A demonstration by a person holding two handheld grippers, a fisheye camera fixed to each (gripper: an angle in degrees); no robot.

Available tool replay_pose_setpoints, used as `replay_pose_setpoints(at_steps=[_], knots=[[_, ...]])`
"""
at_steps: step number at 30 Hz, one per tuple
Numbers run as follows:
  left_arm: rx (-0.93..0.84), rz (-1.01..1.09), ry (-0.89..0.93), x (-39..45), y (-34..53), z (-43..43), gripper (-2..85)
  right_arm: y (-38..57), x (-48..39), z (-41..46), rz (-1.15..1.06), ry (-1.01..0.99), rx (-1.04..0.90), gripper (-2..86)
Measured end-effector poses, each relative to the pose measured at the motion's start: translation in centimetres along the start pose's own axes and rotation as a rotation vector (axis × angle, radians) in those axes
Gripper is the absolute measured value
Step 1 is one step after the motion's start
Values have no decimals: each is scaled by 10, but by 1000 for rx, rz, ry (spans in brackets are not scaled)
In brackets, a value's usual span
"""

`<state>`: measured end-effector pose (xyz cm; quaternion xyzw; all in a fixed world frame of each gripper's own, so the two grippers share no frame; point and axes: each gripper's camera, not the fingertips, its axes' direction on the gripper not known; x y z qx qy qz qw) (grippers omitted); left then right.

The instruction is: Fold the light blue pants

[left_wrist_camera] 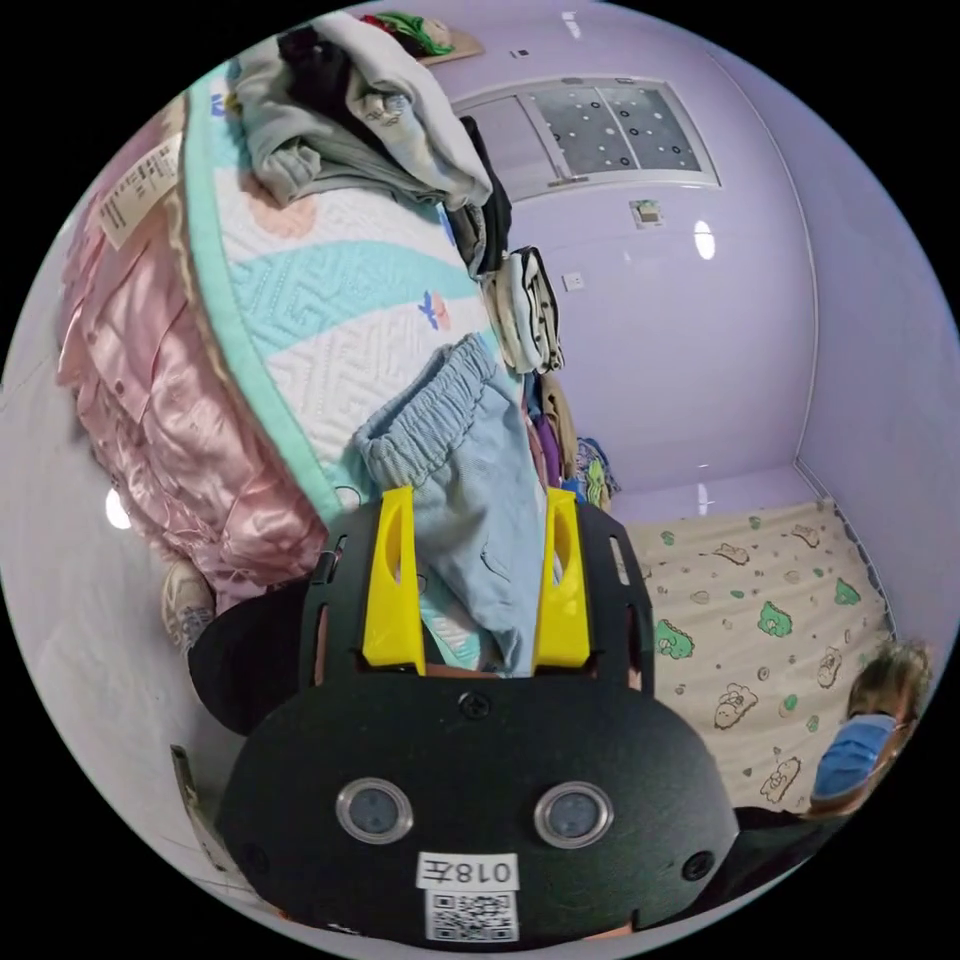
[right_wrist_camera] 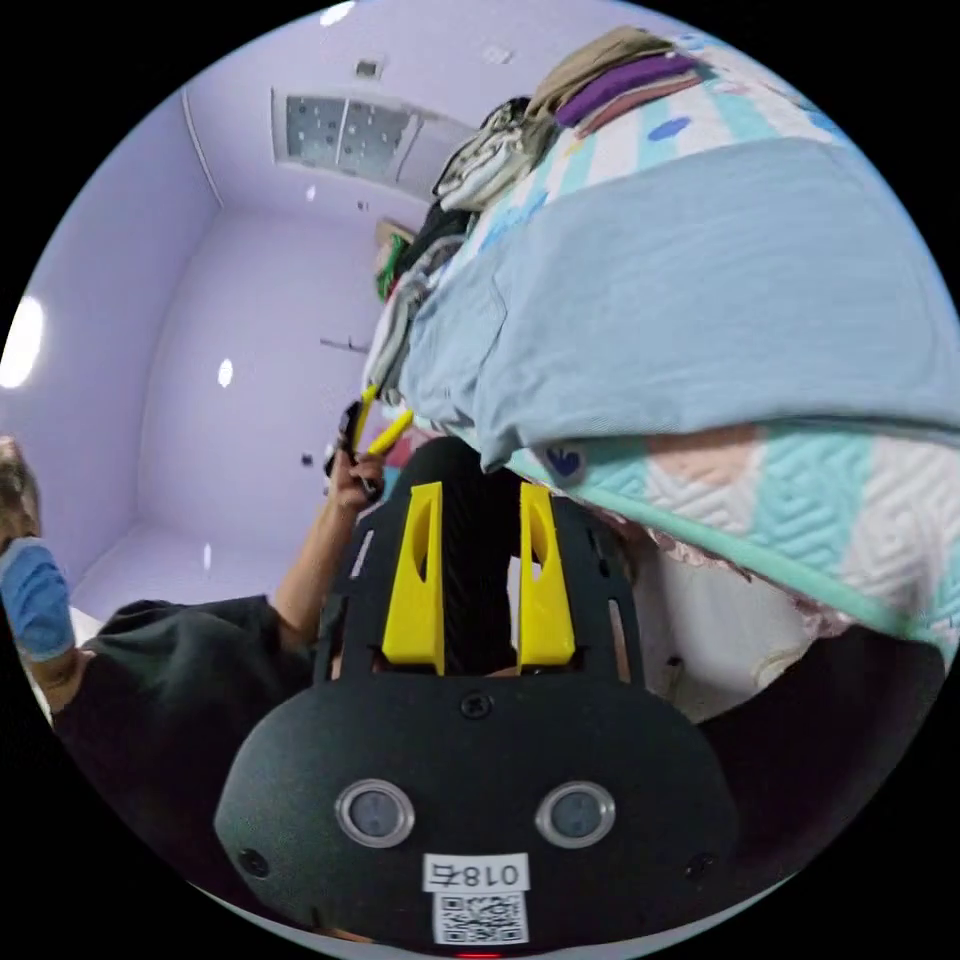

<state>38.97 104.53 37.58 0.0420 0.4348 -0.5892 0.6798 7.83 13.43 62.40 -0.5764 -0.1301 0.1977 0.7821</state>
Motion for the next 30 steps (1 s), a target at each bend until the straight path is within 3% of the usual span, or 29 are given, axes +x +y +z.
replay_pose_setpoints(at_steps=[7, 12, 15, 19, 26, 30], knots=[[67, 19, -153, 35, 13, -28, 169, -23, 14, 9, 142, -35, 62, 129], [-79, 3, -10, 29, 12, -4, 174, -29, 33, 17, 189, -120, 85, 135], [-91, -3, -33, 37, 8, 11, 166, -32, 43, 19, 224, -141, 82, 109], [-106, -18, -77, 57, -2, 19, 62, -28, 53, 6, 270, -146, 111, 36], [-130, 349, -153, 186, -39, -10, 36, -41, 11, -30, 160, -247, 189, 17], [-77, 402, -264, 208, -55, -47, 42, -55, -19, 10, 85, -215, 29, 36]])
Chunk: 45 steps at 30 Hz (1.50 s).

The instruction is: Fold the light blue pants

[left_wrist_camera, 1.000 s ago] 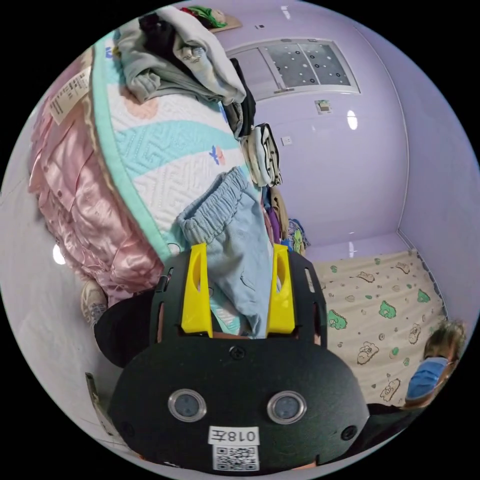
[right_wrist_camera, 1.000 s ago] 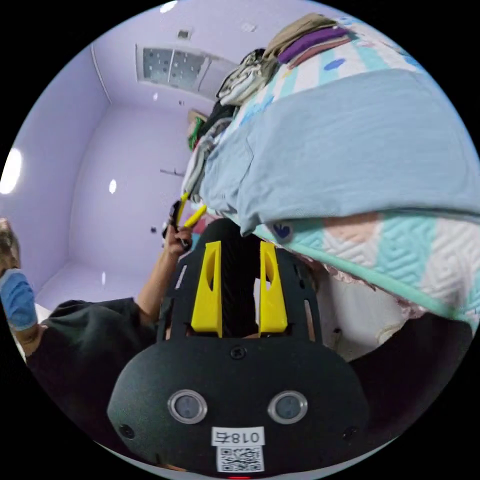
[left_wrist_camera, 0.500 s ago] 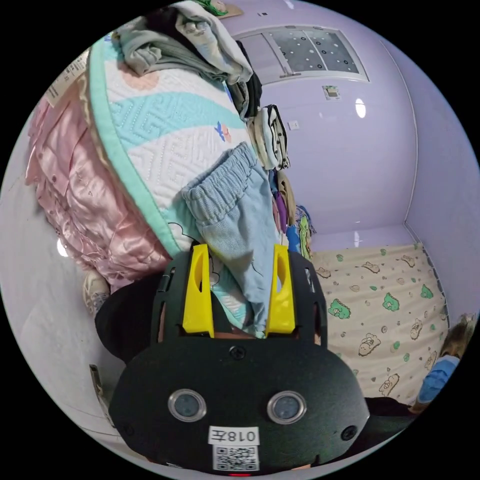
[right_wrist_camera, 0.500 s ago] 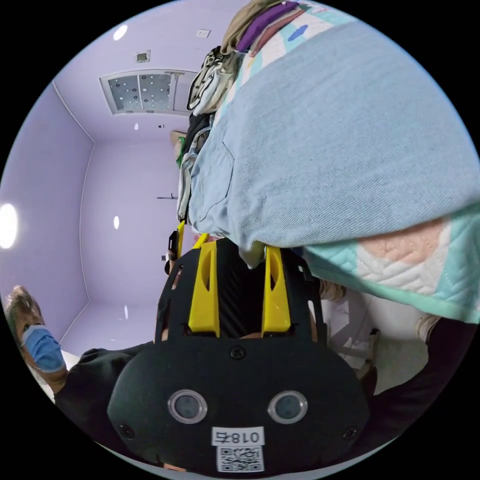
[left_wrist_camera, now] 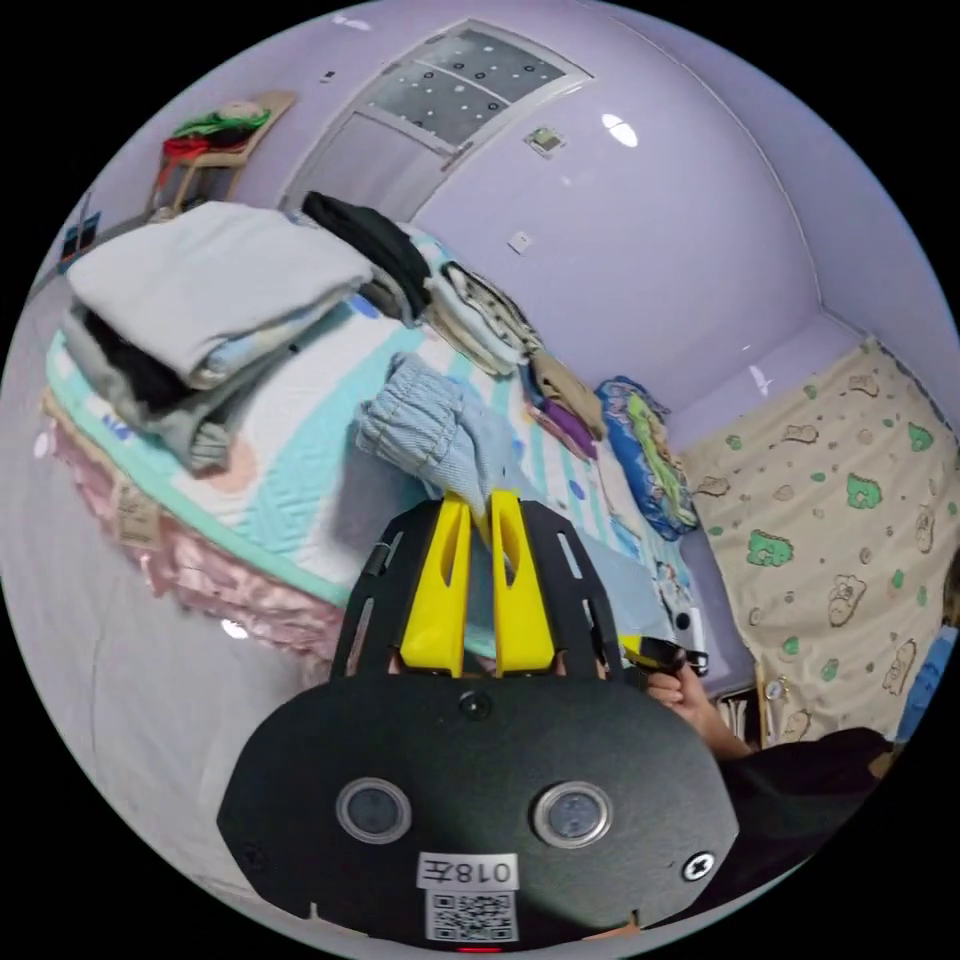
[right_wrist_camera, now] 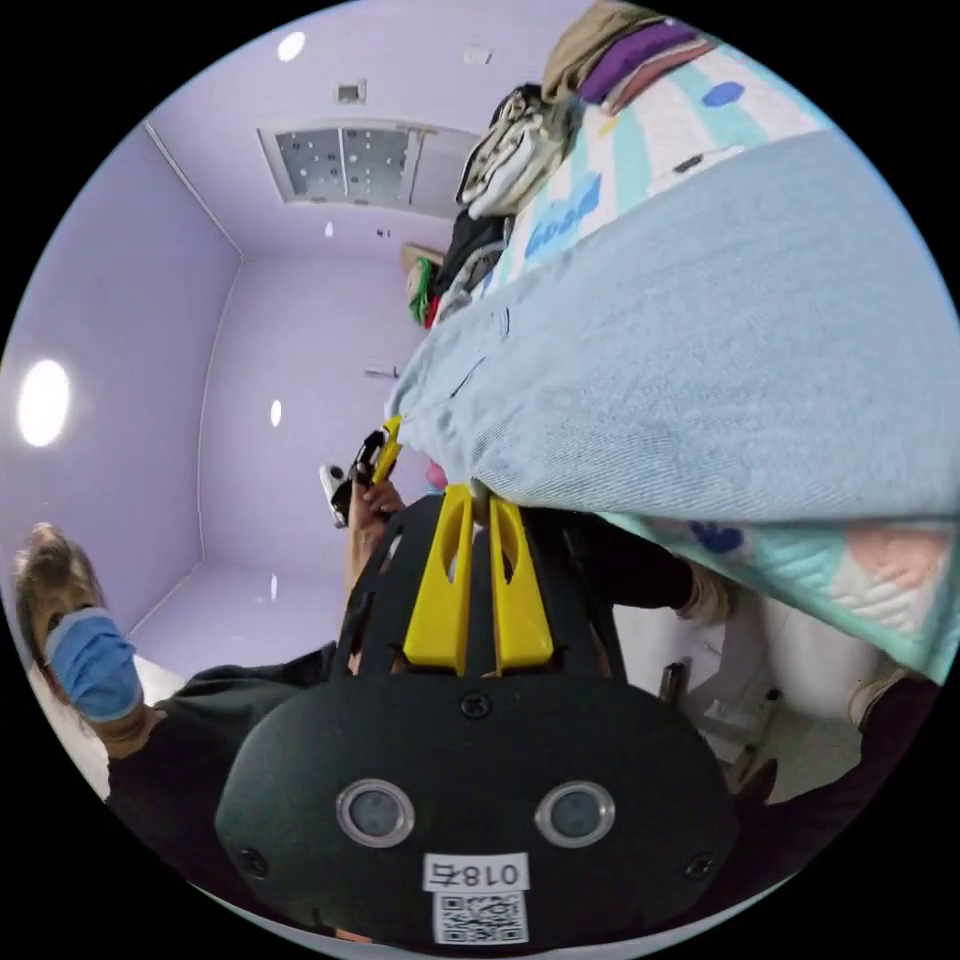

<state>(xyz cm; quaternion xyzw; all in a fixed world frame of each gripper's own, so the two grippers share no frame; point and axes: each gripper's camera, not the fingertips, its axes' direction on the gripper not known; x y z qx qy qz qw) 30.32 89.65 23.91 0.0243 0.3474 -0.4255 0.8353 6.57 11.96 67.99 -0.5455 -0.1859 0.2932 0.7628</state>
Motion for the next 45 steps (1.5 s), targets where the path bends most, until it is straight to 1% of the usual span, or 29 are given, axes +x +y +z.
replay_pose_setpoints(at_steps=[1, 2, 4, 5, 7, 9, 10, 11, 12, 13, 14, 15, 16, 17, 18, 20, 22, 24, 26, 27, 29, 30, 32, 35, 38, 42, 45], knots=[[-34, -43, -56, -15, 0, 0, 53, 0, 1, 9, -4, 26, -29, 43], [-122, -135, -61, -39, 3, 10, 69, 2, 7, 25, 5, 83, -97, 59], [-204, -262, -6, -67, 19, 20, 101, 10, 19, 35, 26, 53, -186, 66], [-172, -282, 2, -70, 32, 13, 106, 17, 21, 31, 11, -26, -227, 67], [-104, -253, -57, -56, 46, -5, 110, 29, 12, 7, -62, -35, -222, 66], [-53, -175, -62, -29, 57, -18, 112, 48, -5, -57, -175, 109, -68, 67], [-51, -104, -31, -5, 62, -18, 113, 53, -7, -77, -185, 151, -10, 68], [-82, -22, 2, 22, 66, -11, 116, 62, -5, -121, -176, 231, 126, 70], [-107, 19, 15, 36, 68, -6, 117, 73, 2, -167, -140, 300, 269, 73], [-161, 110, 41, 69, 73, 9, 121, 79, 8, -189, -112, 339, 345, 75], [-211, 192, 72, 100, 79, 25, 124, 93, 21, -233, -44, 417, 498, 76], [-231, 229, 92, 116, 82, 32, 125, 108, 35, -271, 19, 478, 637, 77], [-255, 288, 141, 144, 88, 46, 126, 116, 42, -288, 53, 502, 699, 77], [-256, 326, 204, 169, 92, 57, 126, 129, 58, -316, 115, 526, 808, 78], [-250, 336, 238, 180, 94, 62, 125, 139, 75, -338, 172, 519, 878, 78], [-206, 308, 358, 208, 98, 80, 120, 147, 101, -361, 237, 448, 948, 79], [-207, 240, 398, 220, 98, 96, 115, 148, 125, -375, 289, 367, 971, 81], [-226, 202, 353, 232, 102, 113, 115, 143, 147, -384, 314, 283, 982, 81], [-286, 220, 166, 258, 111, 135, 120, 136, 154, -387, 314, 262, 967, 80], [-297, 242, 113, 266, 114, 140, 120, 131, 156, -388, 320, 260, 958, 80], [-368, 366, -70, 304, 129, 163, 127, 124, 158, -389, 331, 265, 948, 79], [-384, 399, -101, 313, 133, 168, 128, 121, 158, -389, 328, 262, 946, 79], [-430, 533, -192, 348, 151, 187, 130, 114, 157, -390, 328, 262, 938, 78], [-457, 674, -284, 380, 171, 206, 130, 101, 155, -389, 333, 300, 901, 72], [-490, 735, -322, 396, 183, 220, 130, 93, 150, -389, 371, 366, 855, 69], [-462, 783, -343, 408, 189, 220, 124, 95, 142, -388, 400, 467, 838, 76], [-489, 761, -318, 405, 189, 228, 123, 87, 146, -387, 387, 475, 818, 76]])
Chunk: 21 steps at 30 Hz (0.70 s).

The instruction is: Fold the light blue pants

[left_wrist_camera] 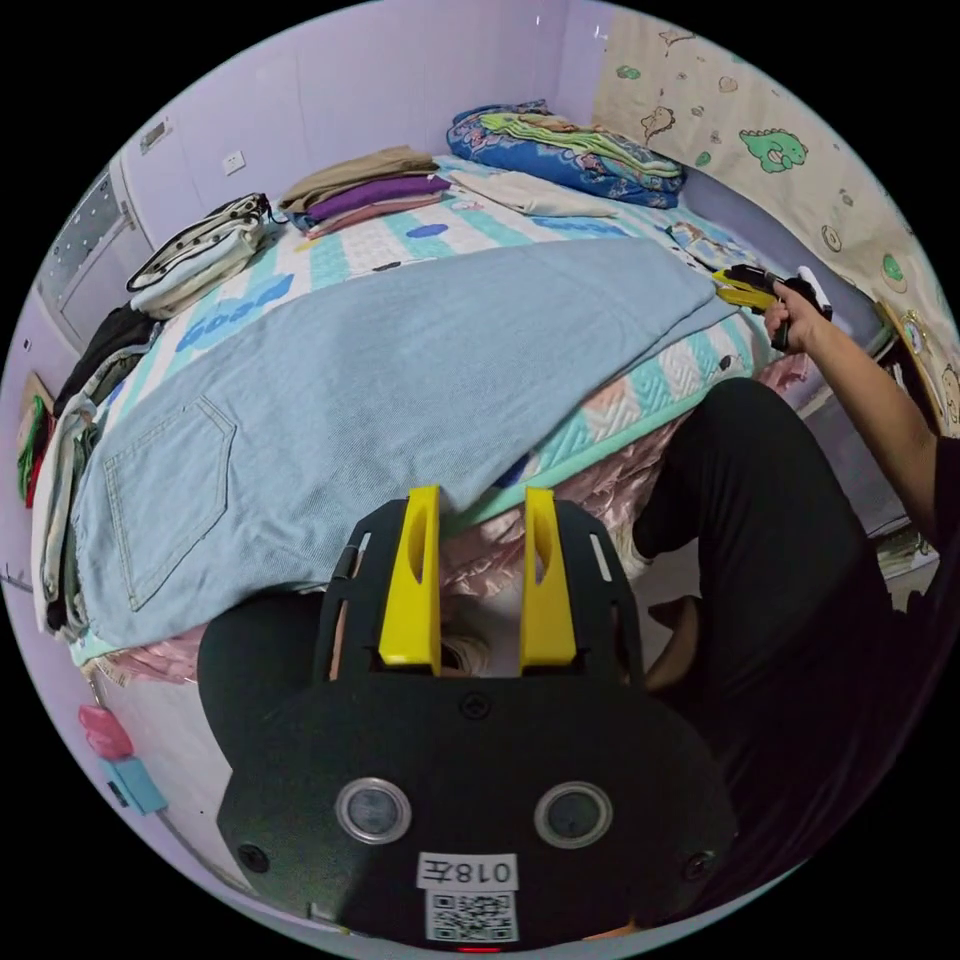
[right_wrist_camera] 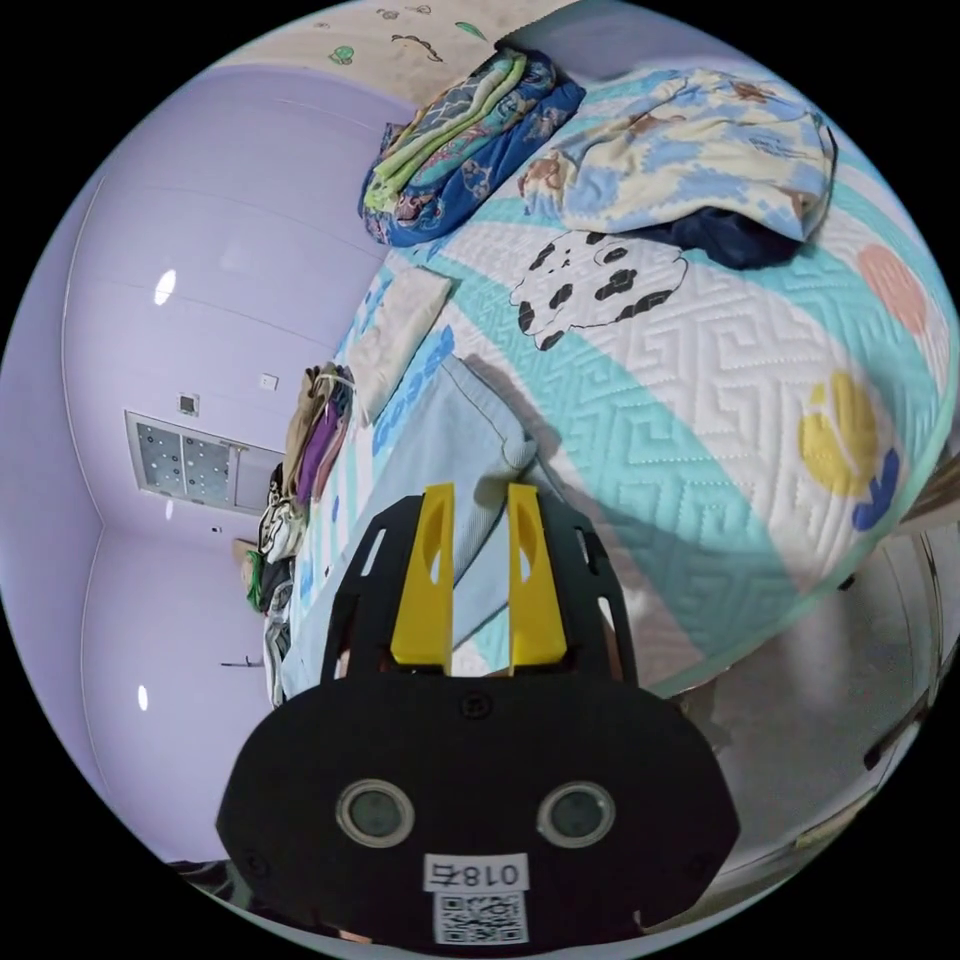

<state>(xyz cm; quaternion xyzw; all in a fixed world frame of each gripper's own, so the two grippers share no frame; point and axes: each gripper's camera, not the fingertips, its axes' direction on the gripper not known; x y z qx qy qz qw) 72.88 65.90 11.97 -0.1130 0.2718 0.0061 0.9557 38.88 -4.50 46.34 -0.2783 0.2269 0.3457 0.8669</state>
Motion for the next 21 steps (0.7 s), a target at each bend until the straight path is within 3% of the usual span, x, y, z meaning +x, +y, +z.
replay_pose_setpoints(at_steps=[3, 9, 14, 18, 21], knots=[[22, -42, 48, -7, 0, -3, 121, -5, -6, 3, -33, 9, 5, 19], [84, -128, 73, -32, 12, -21, 119, 8, -27, -37, -157, -58, 95, -1], [73, -215, 157, -61, 28, -11, 119, 20, 34, -12, -77, -4, 19, 3], [70, -251, 200, -76, 36, -4, 119, 31, 84, 1, 10, -193, 75, 27], [87, -268, 219, -85, 47, -4, 118, 42, 92, -6, -7, -189, 125, 56]])
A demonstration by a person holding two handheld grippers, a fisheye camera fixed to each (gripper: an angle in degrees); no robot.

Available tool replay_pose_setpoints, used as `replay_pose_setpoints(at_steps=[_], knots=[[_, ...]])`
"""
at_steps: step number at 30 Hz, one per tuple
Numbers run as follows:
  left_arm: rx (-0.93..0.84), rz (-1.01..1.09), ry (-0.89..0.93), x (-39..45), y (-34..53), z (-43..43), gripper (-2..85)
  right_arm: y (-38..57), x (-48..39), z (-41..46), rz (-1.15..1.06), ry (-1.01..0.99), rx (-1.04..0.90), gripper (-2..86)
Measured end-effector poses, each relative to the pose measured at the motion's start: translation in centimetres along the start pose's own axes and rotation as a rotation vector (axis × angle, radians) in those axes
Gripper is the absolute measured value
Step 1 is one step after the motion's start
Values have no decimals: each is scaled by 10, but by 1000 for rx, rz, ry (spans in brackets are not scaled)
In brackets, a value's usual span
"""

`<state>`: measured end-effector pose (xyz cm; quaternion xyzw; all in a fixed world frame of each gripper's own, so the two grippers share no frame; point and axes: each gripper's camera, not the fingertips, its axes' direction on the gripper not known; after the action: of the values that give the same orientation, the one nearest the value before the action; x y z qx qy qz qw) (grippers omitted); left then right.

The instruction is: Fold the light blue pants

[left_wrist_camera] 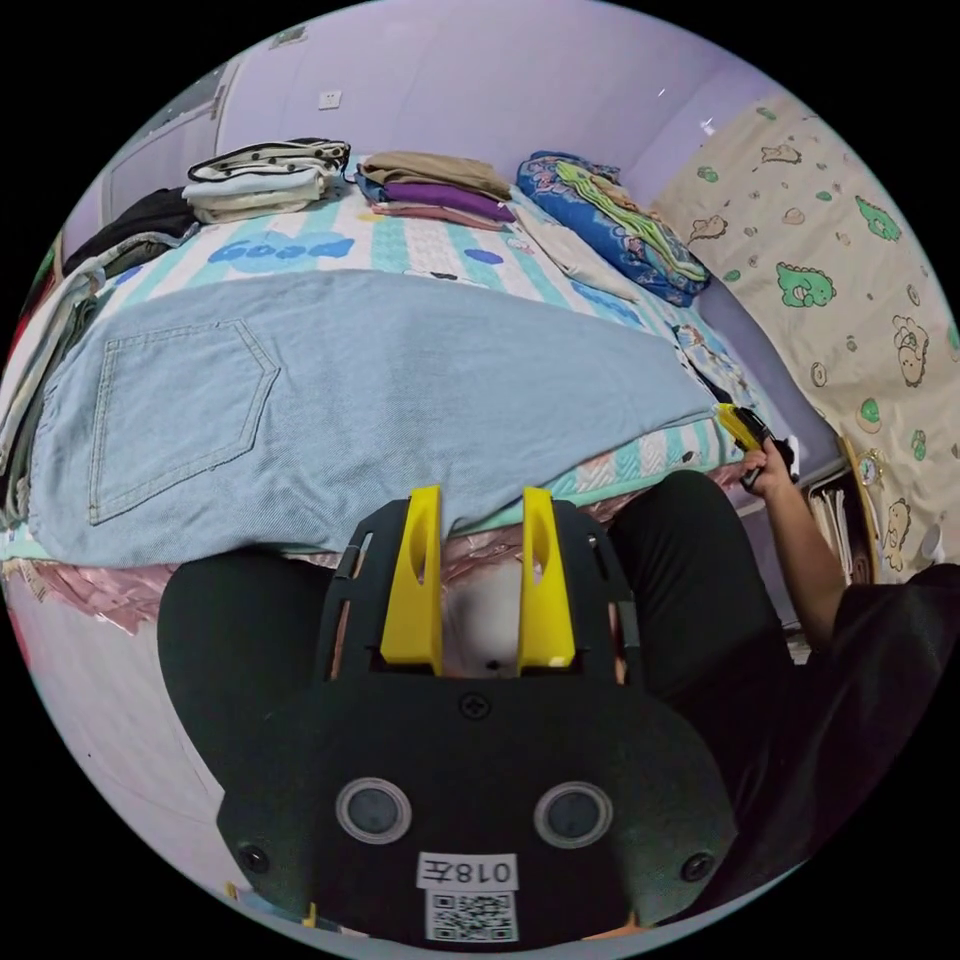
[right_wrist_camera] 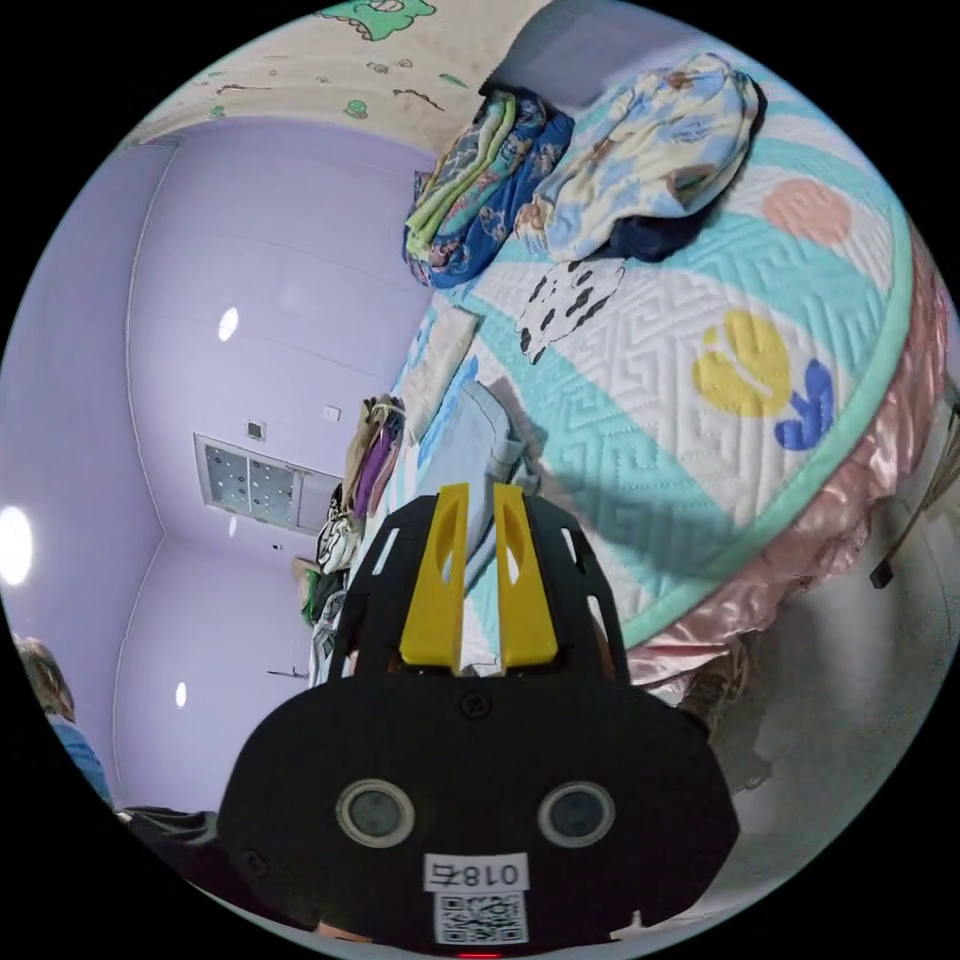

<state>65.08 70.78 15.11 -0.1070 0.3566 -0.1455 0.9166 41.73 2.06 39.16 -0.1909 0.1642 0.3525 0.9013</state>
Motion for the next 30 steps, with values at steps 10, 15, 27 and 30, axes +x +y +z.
replay_pose_setpoints(at_steps=[10, 15, 27, 30], knots=[[9, -16, 61, -43, 30, 9, 116, 22, 41, 58, 29, -38, -32, 118], [53, -47, 57, -73, 53, -1, 116, 35, 42, 105, 72, 91, 19, 76], [738, -747, 262, -300, 242, -102, 126, 197, -169, 266, -860, 282, 44, 15], [828, -854, 278, -345, 298, -106, 132, 300, -211, 338, -1168, 278, -34, 16]])
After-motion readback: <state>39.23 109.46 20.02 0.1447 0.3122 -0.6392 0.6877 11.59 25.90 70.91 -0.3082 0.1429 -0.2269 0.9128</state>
